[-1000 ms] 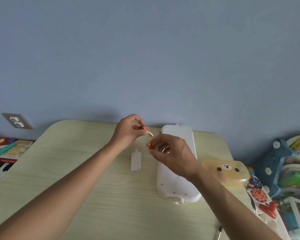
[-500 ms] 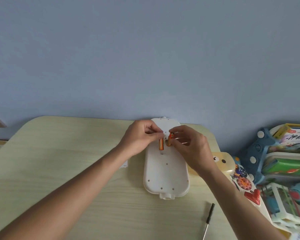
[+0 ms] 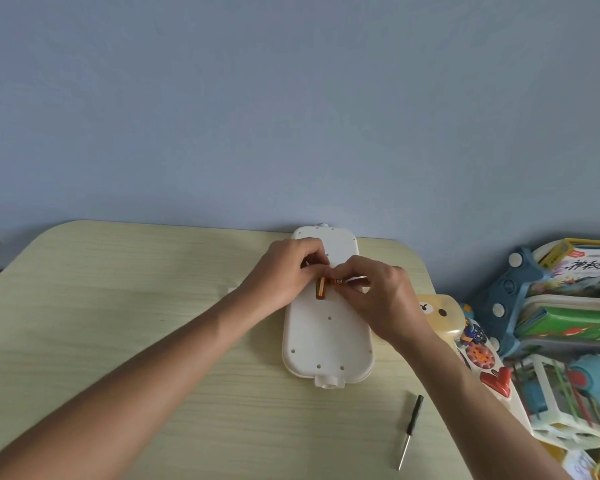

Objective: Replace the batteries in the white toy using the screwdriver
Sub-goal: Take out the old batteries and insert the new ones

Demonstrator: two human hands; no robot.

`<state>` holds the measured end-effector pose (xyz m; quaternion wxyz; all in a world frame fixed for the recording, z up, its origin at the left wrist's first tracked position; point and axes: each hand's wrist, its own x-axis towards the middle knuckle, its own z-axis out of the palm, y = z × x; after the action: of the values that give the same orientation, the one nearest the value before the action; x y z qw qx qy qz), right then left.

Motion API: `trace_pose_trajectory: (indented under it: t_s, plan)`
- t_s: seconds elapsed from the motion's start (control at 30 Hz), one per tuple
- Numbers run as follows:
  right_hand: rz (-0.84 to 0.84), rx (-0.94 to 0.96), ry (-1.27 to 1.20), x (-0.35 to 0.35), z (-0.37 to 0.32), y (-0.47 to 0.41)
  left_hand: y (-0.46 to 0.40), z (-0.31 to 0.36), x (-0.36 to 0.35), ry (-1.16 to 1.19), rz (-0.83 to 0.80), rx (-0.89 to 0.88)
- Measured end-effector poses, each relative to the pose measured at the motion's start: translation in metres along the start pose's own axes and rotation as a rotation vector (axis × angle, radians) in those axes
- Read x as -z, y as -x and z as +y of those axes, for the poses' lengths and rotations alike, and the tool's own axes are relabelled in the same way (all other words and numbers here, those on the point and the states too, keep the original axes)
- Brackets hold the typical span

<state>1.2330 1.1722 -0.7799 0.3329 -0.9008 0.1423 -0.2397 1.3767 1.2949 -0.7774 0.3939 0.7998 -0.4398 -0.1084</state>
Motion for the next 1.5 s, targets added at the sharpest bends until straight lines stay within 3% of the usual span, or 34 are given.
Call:
trace_pose_trajectory:
  t_s: [0.23,0.5,0.7,1.13,1.27,1.5]
  plan:
    - [-0.055,-0.031,-0.041,0.004,-0.001,0.004,0.007,-0.007,-0.004,-0.098,0.11,-0.141]
    - [-0.043,0.037,0.015,-0.001,-0.001,0.005,0.015,-0.013,-0.003,-0.273,0.105,-0.293]
    - [-0.033,-0.018,0.068,-0.003,0.0,0.003,0.02,-0.015,-0.003,-0.348,0.096,-0.365]
    - [-0.098,-0.145,0.174,-0.003,-0.004,-0.007,0.026,-0.01,0.008,-0.17,0.003,-0.078]
    - [-0.16,-0.221,0.171,0.003,-0.005,-0.017,0.022,-0.007,0.009,-0.168,-0.127,0.01]
    - [-0.258,-0.271,0.205,0.003,-0.008,-0.025,0.019,-0.01,0.011,-0.214,-0.227,0.037]
